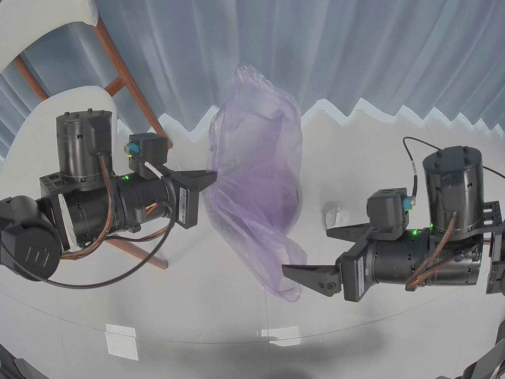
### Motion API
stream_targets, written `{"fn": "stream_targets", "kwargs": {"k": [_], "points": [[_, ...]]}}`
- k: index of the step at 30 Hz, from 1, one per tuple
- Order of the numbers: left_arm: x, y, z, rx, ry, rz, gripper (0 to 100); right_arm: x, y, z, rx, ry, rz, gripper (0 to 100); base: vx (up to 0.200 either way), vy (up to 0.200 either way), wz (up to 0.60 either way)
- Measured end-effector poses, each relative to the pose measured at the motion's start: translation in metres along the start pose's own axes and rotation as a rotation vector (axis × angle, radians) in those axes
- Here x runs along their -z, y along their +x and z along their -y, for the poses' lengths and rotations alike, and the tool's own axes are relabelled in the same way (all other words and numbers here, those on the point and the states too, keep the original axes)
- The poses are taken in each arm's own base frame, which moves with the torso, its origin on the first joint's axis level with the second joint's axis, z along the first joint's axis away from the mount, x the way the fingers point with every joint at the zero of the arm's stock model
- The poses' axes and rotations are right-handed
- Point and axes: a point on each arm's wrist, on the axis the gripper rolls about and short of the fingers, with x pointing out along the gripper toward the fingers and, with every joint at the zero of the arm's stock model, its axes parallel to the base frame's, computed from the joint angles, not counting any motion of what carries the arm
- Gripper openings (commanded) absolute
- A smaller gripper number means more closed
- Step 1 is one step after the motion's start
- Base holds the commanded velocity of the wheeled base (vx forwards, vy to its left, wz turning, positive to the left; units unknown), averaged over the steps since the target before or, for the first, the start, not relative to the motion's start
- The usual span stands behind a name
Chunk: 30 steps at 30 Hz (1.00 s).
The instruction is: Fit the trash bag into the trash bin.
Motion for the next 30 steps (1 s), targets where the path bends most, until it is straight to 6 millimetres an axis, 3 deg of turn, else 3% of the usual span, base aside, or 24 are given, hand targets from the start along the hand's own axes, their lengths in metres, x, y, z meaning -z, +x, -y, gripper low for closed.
{"fn": "stream_targets", "kwargs": {"k": [13,14,23,30], "points": [[0.001,0.002,-0.001,-0.023,-0.001,-0.008,0,-0.002,0.037,0.006,0.204,-0.007,-0.031,100,0.000,0.000,0.00],[0.002,0.002,-0.001,-0.026,-0.002,-0.011,0,-0.001,0.040,0.006,0.214,-0.007,-0.036,0,0.000,0.000,0.00],[0.002,0.001,-0.002,-0.084,-0.016,-0.019,0,-0.006,0.060,0.004,0.214,-0.010,-0.042,0,0.000,0.000,0.00],[0.001,-0.003,-0.009,-0.196,-0.055,-0.048,0,-0.036,0.080,-0.003,0.191,-0.005,0.037,0,0.000,0.000,0.00]]}}
